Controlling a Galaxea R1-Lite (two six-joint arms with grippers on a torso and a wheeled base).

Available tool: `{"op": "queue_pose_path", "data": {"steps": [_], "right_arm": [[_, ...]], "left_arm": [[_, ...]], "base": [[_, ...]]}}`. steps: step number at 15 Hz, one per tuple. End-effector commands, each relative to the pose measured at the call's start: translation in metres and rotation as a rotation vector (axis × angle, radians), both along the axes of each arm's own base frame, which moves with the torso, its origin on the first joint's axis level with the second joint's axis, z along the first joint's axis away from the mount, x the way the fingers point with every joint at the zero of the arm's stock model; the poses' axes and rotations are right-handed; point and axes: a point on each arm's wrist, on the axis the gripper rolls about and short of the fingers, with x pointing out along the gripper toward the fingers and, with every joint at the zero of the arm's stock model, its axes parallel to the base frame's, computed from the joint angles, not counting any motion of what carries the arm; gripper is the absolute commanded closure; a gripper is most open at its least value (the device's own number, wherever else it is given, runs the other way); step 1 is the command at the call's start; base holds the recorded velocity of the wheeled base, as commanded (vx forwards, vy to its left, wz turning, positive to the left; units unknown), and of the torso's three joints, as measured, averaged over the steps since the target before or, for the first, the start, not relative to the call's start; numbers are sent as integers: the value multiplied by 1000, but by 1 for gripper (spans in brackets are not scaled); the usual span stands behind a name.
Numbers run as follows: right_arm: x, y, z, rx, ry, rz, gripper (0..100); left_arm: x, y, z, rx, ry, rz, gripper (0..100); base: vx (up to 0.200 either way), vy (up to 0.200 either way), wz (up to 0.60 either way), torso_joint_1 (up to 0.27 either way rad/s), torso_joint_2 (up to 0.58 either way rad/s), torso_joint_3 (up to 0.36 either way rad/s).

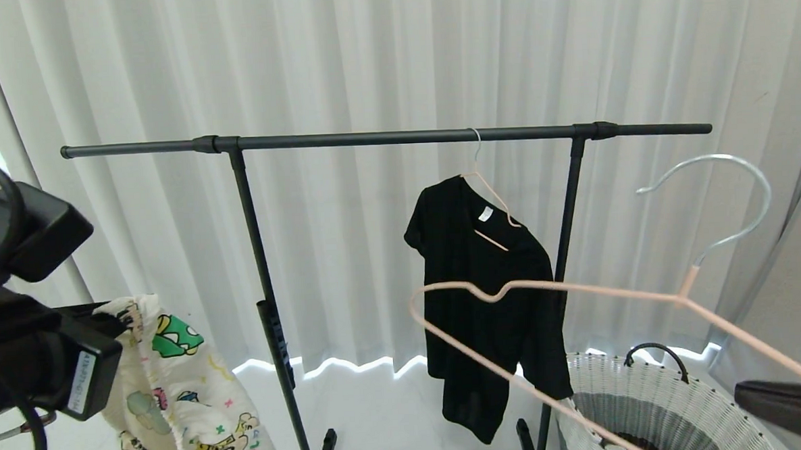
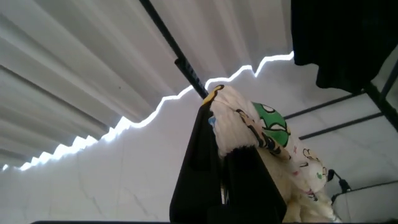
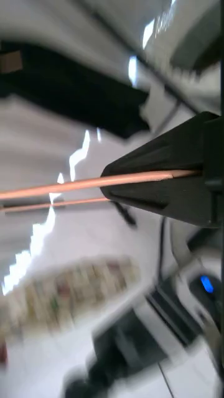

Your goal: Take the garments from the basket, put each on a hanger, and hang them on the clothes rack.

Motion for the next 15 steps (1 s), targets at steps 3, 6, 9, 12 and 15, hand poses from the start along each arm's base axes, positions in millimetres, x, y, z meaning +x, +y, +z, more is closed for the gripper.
{"op": "queue_pose_path", "data": {"steps": [3, 6, 9, 12, 15], "right_arm": [[5, 64, -16, 6, 155, 161, 100], [23, 112, -20, 91, 151, 156, 100], [39, 124, -24, 86, 155, 104, 100], [54, 128, -21, 110, 142, 56, 100], [62, 138, -21, 115, 137, 45, 100]], "left_arm": [[69, -33, 7, -132, 61, 124, 100], [94, -50, 14, -269, 59, 181, 100], [98, -52, 13, -269, 60, 197, 100], [99, -53, 10, -259, 64, 208, 100], [99, -55, 10, -259, 66, 198, 100]], "base": [[0, 0, 0, 0, 0, 0], [0, 0, 0, 0, 0, 0], [0, 0, 0, 0, 0, 0], [0, 0, 0, 0, 0, 0], [0, 0, 0, 0, 0, 0]]}}
